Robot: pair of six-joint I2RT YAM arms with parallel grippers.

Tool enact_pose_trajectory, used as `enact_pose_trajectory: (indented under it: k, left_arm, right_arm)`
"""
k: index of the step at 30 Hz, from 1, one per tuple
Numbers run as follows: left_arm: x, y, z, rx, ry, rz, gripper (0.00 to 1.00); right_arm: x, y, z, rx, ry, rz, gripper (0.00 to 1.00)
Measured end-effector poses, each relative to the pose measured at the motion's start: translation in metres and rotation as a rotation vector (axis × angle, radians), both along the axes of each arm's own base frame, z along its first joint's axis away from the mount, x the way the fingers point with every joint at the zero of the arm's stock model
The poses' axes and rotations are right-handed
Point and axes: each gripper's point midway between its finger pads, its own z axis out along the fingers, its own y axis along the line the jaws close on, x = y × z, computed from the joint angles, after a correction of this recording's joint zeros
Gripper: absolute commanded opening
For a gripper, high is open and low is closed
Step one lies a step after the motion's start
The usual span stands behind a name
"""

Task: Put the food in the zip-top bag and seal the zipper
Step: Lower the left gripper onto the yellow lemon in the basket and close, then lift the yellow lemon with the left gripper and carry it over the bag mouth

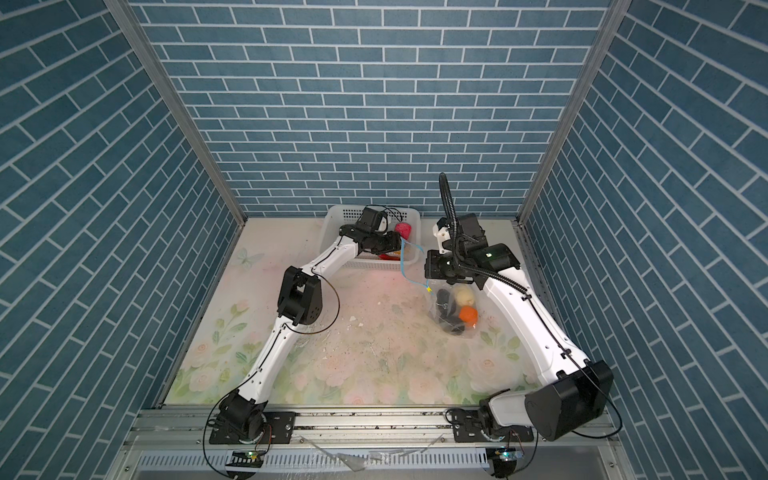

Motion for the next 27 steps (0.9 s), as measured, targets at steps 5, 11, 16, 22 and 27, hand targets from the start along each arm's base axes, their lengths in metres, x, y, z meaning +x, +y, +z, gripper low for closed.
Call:
enact_pose_trajectory:
  k: [5,11,16,22,27]
  left_arm:
    - [0.0,0.003,-0.008,-0.002,0.002,0.002,0.42]
    - [-0.001,0.013,0.0,-0.006,0.001,0.009,0.35]
    - [-0.004,0.022,0.02,-0.013,-0.014,0.018,0.33]
    - [-0.014,0.029,0.064,-0.036,-0.065,0.017,0.31]
    - [-0.035,0.043,0.099,-0.046,-0.1,0.016,0.31]
  right_arm:
    - [0.0,0.0,0.0,0.0,0.0,0.0,0.0]
    - [0.0,0.0,0.0,0.001,-0.001,0.0,0.0]
    - [0.001,0.0,-0.001,0.0,0.001,0.0,0.0]
    - [0.002,0.001,-0.004,-0.005,0.009,-0.001,0.0]
    - [0.004,0.001,-0.004,-0.004,0.005,-0.003,0.0]
